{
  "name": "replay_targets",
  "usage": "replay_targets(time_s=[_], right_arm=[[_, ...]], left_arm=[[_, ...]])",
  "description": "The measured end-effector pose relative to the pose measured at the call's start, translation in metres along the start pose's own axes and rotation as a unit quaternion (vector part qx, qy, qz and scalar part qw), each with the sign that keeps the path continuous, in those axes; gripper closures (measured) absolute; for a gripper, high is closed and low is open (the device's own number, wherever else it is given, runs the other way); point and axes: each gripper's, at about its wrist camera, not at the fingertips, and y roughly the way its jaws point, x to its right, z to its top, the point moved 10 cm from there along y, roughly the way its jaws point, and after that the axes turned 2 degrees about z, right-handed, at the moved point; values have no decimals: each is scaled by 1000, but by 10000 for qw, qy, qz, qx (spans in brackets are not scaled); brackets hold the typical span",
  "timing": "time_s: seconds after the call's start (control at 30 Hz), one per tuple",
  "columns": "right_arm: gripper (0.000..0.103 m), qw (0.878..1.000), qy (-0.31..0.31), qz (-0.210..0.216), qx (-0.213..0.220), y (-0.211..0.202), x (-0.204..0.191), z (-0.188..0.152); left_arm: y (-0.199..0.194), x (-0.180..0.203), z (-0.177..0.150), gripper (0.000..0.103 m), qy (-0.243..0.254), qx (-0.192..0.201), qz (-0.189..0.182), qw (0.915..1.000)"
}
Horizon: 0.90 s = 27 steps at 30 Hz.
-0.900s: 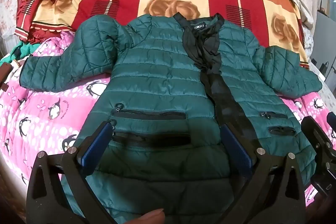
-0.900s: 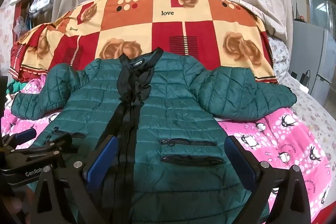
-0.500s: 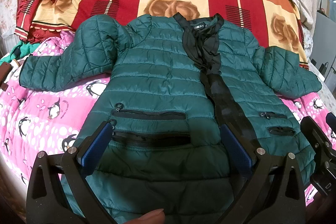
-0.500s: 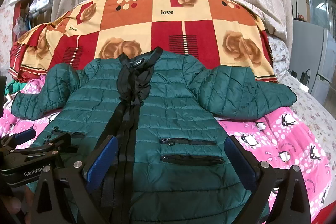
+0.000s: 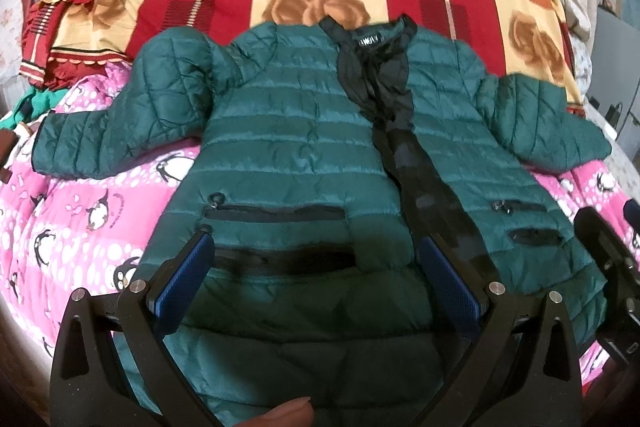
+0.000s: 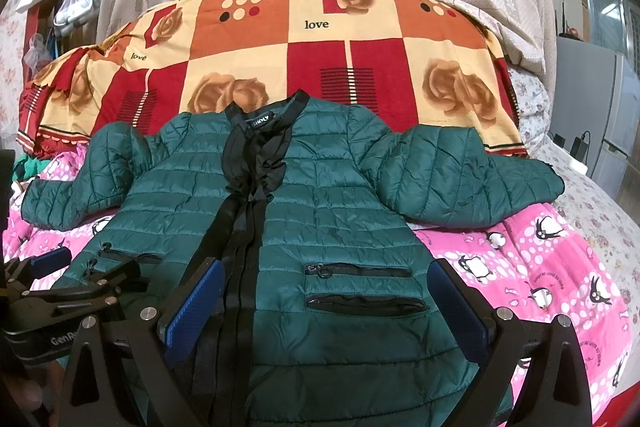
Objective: Fold large clothes
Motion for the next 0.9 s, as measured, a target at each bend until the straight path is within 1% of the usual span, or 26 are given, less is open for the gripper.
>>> replay_targets(time_s=[0.13, 0.37, 0.9], right_arm=[[3, 10000, 5, 1, 0, -1, 0, 0], [3, 10000, 4, 0, 3, -1, 0, 1], [3, 10000, 12, -4, -1, 0, 2, 0]], left_arm=[[5, 5, -4, 0, 113, -107, -21, 9999], [12, 8, -10, 0, 166, -287, -67, 9994], [13, 8, -11, 0, 177, -299, -64, 9994]])
